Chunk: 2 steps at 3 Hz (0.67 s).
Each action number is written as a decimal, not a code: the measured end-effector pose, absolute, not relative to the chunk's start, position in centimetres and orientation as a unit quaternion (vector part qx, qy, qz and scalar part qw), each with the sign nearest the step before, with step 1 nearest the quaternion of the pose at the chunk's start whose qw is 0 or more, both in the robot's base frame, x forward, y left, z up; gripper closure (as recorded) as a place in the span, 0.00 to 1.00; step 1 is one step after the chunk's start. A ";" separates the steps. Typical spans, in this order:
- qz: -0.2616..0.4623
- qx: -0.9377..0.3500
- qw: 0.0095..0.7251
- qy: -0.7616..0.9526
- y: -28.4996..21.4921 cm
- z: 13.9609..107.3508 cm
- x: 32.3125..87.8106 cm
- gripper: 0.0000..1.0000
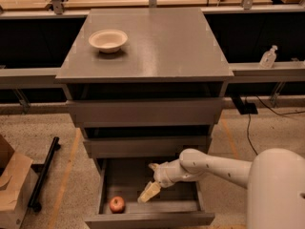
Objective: Pick apple from bottom drawer and place on counter
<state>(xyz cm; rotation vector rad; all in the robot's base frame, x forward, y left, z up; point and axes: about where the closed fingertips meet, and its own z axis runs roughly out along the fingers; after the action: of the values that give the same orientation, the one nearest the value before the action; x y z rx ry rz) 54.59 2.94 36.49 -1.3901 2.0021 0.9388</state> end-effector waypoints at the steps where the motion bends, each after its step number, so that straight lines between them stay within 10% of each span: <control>1: 0.368 -0.507 0.272 0.731 5.2 32.8 56.1 0.00; 2: 0.372 -0.503 0.277 0.729 7.2 29.0 57.3 0.00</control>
Offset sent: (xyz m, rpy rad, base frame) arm 0.0451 0.0631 -0.1184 0.0762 -0.0057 -0.0199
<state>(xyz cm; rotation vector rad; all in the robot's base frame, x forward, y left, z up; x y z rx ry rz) 57.30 7.24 29.02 -1.3502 1.9579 0.9992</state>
